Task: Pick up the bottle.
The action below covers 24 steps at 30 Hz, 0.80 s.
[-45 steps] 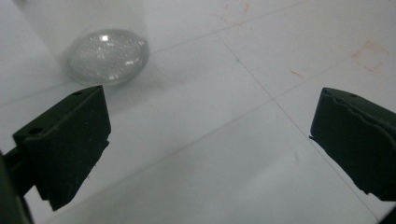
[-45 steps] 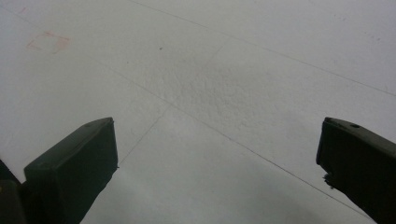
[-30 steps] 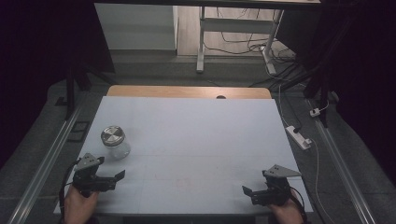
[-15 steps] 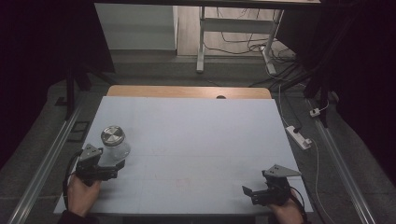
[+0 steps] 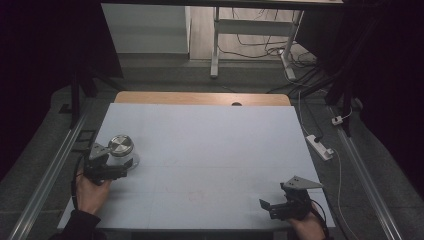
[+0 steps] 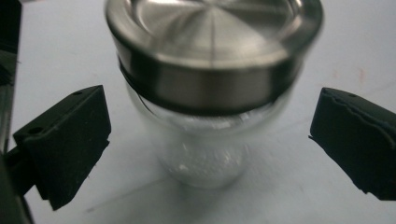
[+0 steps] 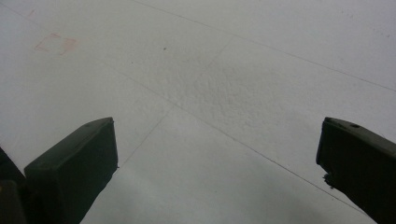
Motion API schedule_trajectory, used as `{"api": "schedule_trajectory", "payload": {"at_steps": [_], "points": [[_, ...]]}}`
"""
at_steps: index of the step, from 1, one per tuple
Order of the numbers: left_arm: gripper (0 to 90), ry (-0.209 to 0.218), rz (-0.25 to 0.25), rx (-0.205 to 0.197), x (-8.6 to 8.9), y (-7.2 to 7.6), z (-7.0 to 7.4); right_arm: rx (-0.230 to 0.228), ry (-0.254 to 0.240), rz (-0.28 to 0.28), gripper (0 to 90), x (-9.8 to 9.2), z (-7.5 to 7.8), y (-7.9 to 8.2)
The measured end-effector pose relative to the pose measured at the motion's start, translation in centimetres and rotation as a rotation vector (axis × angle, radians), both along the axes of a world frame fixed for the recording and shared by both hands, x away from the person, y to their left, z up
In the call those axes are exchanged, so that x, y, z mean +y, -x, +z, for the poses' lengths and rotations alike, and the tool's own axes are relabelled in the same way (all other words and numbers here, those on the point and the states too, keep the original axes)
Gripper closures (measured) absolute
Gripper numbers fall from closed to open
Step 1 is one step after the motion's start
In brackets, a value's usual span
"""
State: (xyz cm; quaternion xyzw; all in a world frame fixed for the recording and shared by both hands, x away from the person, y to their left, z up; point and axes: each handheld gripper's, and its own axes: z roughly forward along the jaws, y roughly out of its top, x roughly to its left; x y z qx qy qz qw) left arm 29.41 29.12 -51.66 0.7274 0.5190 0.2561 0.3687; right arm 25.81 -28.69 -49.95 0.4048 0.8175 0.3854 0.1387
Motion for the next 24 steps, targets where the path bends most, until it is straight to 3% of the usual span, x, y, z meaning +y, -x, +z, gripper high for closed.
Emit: {"api": "schedule_trajectory", "payload": {"at_steps": [4, 9, 21, 24], "points": [[0.0, 0.027, -0.022, 0.006, 0.1, -0.8, 0.0, 0.003, -0.001, 0.0, 0.0, 0.0, 0.0, 0.0], [0.0, -0.003, -0.042, 0.025, -0.3, -1.7, -0.3, 0.003, -0.002, 0.0, 0.0, 0.0, 0.0, 0.0], [4.3, 0.028, -0.061, 0.052, 0.0, -2.4, -0.6, 0.007, -0.003, 0.003, 0.0, 0.0, 0.0, -0.1], [6.5, 0.004, -0.055, 0.054, 0.0, -2.3, -0.6, 0.007, -0.004, 0.003, 0.0, 0.0, 0.0, -0.1]]}}
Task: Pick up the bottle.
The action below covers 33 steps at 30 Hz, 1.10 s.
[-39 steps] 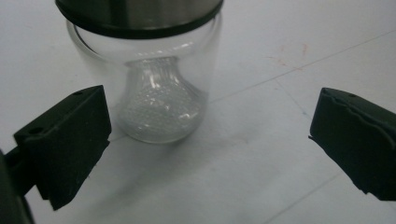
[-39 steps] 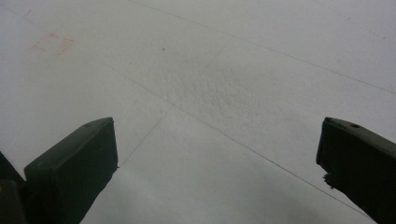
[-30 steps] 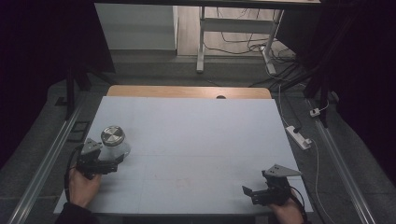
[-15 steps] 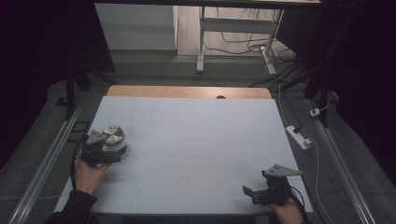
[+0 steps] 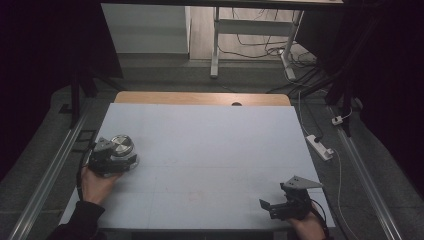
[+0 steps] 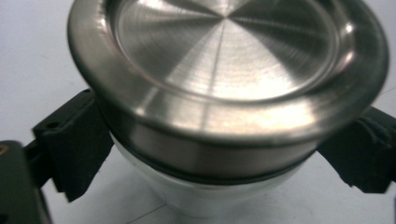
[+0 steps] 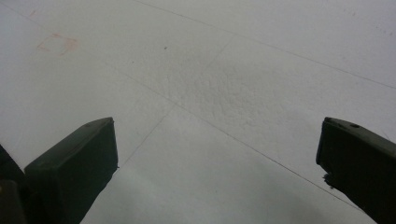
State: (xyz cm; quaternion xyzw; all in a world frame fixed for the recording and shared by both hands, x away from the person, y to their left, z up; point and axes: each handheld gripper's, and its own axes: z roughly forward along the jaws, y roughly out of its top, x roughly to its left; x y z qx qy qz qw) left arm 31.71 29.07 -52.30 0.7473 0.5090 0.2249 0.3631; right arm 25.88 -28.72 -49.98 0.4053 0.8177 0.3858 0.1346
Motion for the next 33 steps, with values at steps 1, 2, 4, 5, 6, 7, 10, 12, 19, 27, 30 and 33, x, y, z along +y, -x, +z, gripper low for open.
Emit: {"api": "schedule_trajectory", "payload": {"at_steps": [1, 2, 4, 5, 6, 7, 10, 12, 19, 27, 30, 33], "points": [[10.1, -0.008, -0.001, 0.001, 0.0, 0.0, 0.0, 0.0, 0.0, 0.0, 0.0, 0.0, 0.0, 0.0], [11.4, -0.015, 0.001, -0.001, -0.1, 0.0, -0.1, 0.0, 0.0, 0.0, 0.0, 0.0, 0.0, 0.0], [13.9, -0.025, 0.007, -0.011, -0.2, 0.1, 0.0, 0.001, 0.0, 0.0, 0.0, 0.0, 0.0, 0.0], [14.6, -0.017, 0.012, -0.006, -0.2, 0.1, 0.1, 0.001, 0.0, 0.001, 0.0, 0.0, 0.0, 0.0], [14.7, -0.014, 0.015, -0.008, -0.2, 0.1, 0.1, 0.001, 0.0, 0.0, 0.0, 0.0, 0.0, 0.0], [14.7, -0.012, 0.015, -0.01, -0.1, 0.2, 0.0, 0.001, 0.0, 0.0, 0.0, 0.0, 0.0, 0.0], [14.8, -0.006, 0.012, -0.022, -0.1, 0.2, -0.1, 0.001, 0.002, 0.001, 0.0, 0.0, 0.0, 0.0], [14.9, -0.003, 0.005, -0.031, 0.0, 0.2, -0.2, 0.002, 0.002, 0.001, 0.0, 0.0, 0.0, 0.0], [15.3, 0.005, 0.012, -0.012, 0.0, 0.1, 0.0, 0.001, 0.003, 0.002, 0.0, 0.0, 0.0, 0.0], [15.6, 0.007, 0.027, 0.003, -0.2, 0.1, 0.2, 0.0, 0.002, 0.004, 0.0, 0.0, 0.0, 0.0], [15.6, 0.02, 0.017, -0.006, -0.2, 0.2, 0.5, 0.0, 0.0, 0.003, 0.0, 0.0, 0.0, 0.0], [15.6, 0.04, -0.003, -0.018, -0.4, 0.3, 1.0, 0.001, 0.0, 0.002, 0.0, 0.0, 0.0, 0.0]]}}
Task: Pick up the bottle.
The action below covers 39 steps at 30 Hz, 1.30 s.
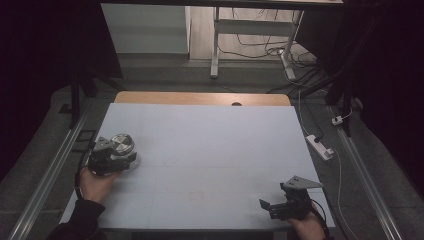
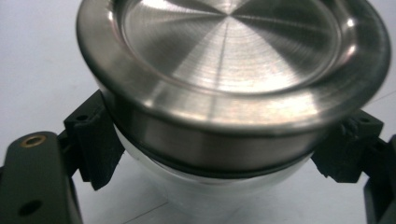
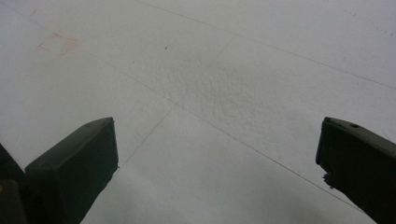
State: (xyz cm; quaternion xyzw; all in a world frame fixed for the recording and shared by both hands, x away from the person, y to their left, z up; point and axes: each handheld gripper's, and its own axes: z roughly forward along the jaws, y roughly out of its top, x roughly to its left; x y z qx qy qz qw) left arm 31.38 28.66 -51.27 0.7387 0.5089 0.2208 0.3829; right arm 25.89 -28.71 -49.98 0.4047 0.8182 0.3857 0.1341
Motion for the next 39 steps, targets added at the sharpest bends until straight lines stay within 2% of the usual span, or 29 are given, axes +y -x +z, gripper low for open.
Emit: {"api": "schedule_trajectory", "payload": {"at_steps": [7, 10, 20, 35, 39], "points": [[15.6, -0.009, -0.046, -0.021, -1.3, 0.1, 0.9, 0.001, -0.001, -0.003, 0.0, 0.0, 0.0, 0.0], [15.6, -0.022, -0.077, -0.036, -2.1, 0.2, 1.4, 0.002, 0.0, -0.003, 0.0, 0.0, 0.0, 0.0], [15.7, -0.019, -0.186, -0.065, -5.4, 0.1, 2.9, 0.004, -0.003, -0.005, 0.0, 0.0, 0.0, 0.0], [15.7, 0.013, -0.326, -0.075, -10.2, -0.8, 4.5, 0.008, -0.008, -0.008, 0.0, -0.1, 0.0, 0.0], [15.7, 0.005, -0.357, -0.076, -11.5, -1.1, 4.8, 0.006, -0.008, -0.007, 0.0, -0.1, 0.0, -0.1]]}}
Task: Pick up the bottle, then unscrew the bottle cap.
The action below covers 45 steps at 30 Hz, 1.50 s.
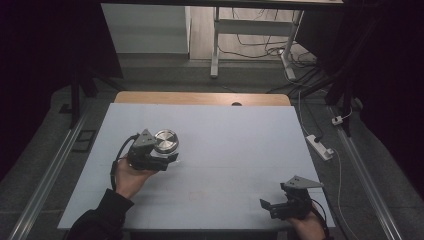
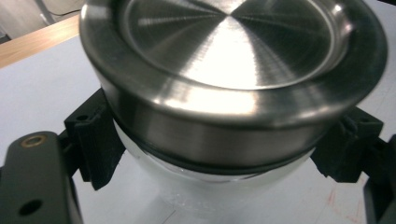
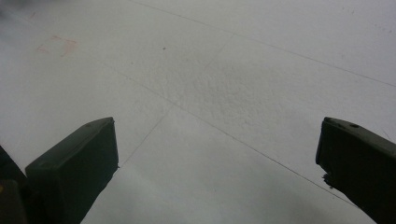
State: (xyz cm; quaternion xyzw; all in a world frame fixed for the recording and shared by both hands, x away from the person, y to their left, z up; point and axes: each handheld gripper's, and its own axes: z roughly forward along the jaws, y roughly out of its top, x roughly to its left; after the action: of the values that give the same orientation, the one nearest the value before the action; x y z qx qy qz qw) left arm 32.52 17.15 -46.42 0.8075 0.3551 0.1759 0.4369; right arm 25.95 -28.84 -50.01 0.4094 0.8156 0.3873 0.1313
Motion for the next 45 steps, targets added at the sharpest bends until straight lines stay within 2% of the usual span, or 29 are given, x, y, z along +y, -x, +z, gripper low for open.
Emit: {"api": "schedule_trajectory", "payload": {"at_steps": [8, 19, 31, 43, 45], "points": [[15.7, -0.026, -0.067, -0.009, -2.8, -0.5, 0.7, 0.0, -0.001, 0.002, 0.0, 0.1, 0.0, -0.1], [15.7, -0.016, -0.135, -0.004, -5.5, -1.0, 1.1, -0.003, -0.001, 0.006, 0.0, 0.2, 0.0, -0.2], [15.7, -0.013, -0.208, 0.009, -8.0, -0.9, 0.6, -0.003, 0.001, 0.012, 0.0, 0.2, 0.0, -0.2], [15.7, 0.005, -0.229, 0.016, -8.6, -0.8, 0.7, -0.007, 0.015, 0.019, 0.0, 0.3, 0.0, 0.0], [15.7, -0.009, -0.237, 0.016, -8.7, -0.8, 0.6, -0.011, 0.015, 0.018, 0.0, 0.3, 0.0, 0.0]]}}
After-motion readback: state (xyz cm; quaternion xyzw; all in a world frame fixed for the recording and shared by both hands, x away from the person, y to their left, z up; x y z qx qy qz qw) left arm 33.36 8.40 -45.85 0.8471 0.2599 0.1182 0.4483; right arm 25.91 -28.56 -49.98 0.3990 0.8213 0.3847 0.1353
